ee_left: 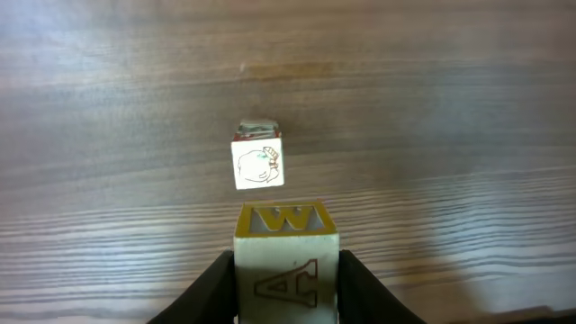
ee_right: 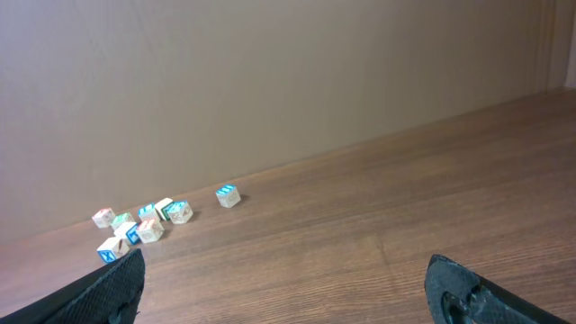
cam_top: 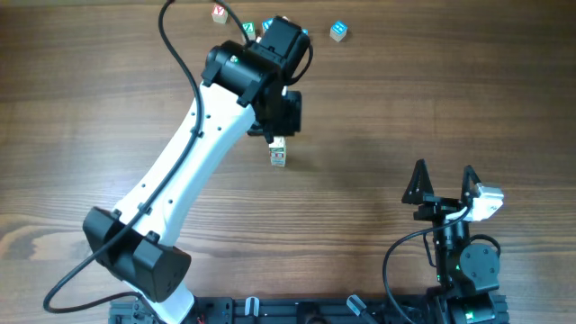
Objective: Form a tower
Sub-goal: 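Carry the yellow-lettered block over the stack, then lower the yellow-lettered block onto the stack and release it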
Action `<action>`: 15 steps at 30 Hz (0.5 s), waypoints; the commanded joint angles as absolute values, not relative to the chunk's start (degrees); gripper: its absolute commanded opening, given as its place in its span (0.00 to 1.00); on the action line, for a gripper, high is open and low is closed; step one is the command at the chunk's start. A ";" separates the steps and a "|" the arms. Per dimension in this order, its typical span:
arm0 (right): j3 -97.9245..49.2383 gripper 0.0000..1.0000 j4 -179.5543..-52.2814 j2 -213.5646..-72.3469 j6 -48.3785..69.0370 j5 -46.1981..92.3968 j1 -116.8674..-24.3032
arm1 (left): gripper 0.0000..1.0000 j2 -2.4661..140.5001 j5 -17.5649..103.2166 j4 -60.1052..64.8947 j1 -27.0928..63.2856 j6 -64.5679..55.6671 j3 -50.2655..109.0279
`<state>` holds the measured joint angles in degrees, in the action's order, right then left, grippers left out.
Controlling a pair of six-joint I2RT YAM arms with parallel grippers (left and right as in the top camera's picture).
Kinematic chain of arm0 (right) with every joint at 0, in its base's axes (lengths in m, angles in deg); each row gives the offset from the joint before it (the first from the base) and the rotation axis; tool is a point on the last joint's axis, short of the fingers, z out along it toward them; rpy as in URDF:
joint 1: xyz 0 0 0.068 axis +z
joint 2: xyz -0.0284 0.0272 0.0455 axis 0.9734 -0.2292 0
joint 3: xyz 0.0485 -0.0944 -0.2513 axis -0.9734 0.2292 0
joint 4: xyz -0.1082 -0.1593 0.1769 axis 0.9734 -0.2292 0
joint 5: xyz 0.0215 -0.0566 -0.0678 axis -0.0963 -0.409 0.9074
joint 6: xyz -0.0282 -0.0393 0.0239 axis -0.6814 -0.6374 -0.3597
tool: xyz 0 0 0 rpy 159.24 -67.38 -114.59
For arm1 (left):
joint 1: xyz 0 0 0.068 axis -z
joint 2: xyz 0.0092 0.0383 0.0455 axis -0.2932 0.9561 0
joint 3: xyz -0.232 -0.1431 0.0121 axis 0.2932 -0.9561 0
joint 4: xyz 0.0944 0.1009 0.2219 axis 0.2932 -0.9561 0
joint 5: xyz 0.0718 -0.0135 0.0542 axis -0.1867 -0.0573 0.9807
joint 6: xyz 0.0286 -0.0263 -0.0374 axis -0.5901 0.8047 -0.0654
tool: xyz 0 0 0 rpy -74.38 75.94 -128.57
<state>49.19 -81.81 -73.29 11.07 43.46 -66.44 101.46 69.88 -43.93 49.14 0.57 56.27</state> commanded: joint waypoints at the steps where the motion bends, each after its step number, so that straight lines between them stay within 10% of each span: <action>1: 49.24 0.99 -81.55 -72.98 10.09 44.25 -66.68 | 0.34 101.64 69.84 -41.96 49.21 2.03 51.09; 15: 49.24 1.00 -81.55 -73.00 10.11 44.25 -66.68 | 0.34 101.64 73.71 -32.33 49.21 2.05 43.24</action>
